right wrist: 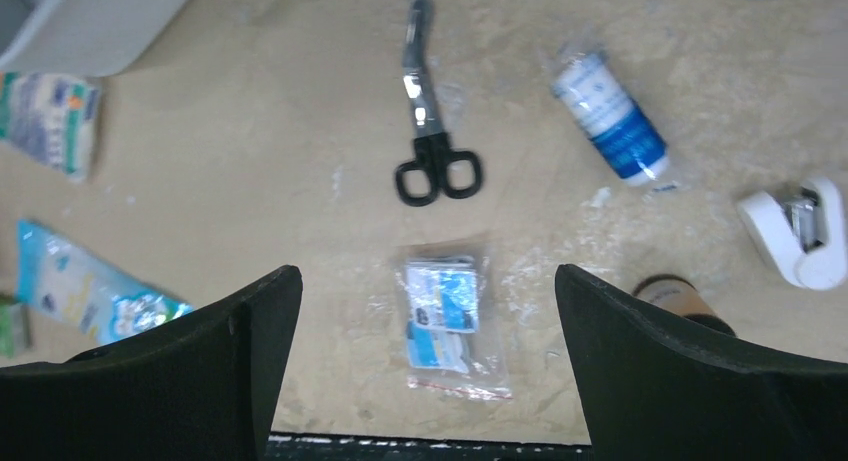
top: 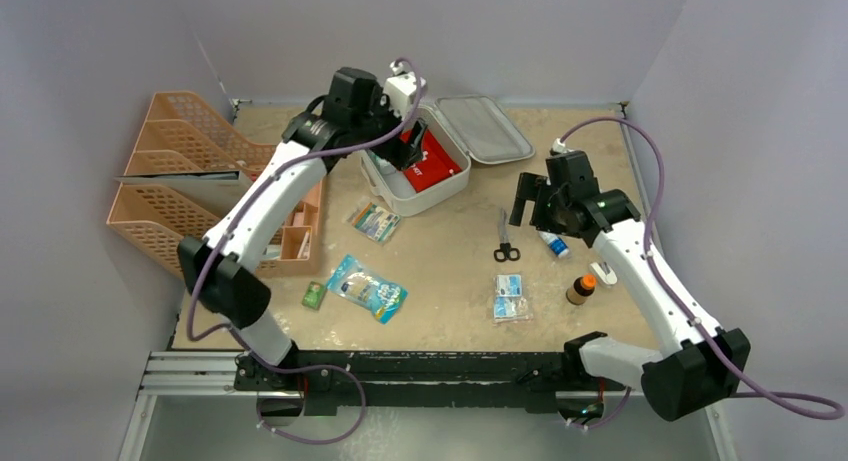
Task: Organize the medicine kit
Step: Place the pill bottle in the medicine box, then pick up the pill bottle at the center of the board.
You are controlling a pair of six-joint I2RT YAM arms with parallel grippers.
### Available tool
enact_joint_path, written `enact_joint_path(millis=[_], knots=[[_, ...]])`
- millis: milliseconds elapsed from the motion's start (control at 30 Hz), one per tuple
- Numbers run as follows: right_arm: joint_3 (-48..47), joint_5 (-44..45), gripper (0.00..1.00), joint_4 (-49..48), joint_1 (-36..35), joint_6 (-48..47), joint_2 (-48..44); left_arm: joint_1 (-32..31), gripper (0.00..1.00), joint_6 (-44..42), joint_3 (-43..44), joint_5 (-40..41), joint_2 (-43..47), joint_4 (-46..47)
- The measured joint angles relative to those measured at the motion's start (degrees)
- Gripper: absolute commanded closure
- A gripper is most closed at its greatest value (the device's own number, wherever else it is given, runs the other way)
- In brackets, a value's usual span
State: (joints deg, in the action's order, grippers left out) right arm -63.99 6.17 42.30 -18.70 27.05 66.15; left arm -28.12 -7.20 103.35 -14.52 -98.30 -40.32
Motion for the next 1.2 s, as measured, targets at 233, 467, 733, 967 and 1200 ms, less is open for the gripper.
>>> enact_joint_path(millis=[233, 467, 733, 967, 1200], knots=[[-0.5, 11.4, 0.01, 3.7, 2.8, 1.4, 4.2, 0.0, 0.17, 4.3, -17.6, -3.3, 13.7, 0.7], [-4.4, 20.0, 0.01, 8.8, 8.2, 2.6, 9.2, 0.0, 0.1, 6.3, -34.9, -1.7, 24.5, 1.0], [-4.3, 20.4, 0.09, 19.6, 8.2, 14.5, 5.1, 0.0, 0.07, 9.2, -44.4, -2.0, 35.2, 5.8], [1.0, 24.7, 0.25, 26.5, 8.5, 24.1, -0.7, 0.0, 0.1, 10.6, -46.1, -4.3, 35.1, 7.4], [5.4, 25.8, 0.28, 26.9, 9.0, 28.0, -1.1, 0.0, 0.11, 11.1, -46.9, -6.2, 35.4, 8.7]])
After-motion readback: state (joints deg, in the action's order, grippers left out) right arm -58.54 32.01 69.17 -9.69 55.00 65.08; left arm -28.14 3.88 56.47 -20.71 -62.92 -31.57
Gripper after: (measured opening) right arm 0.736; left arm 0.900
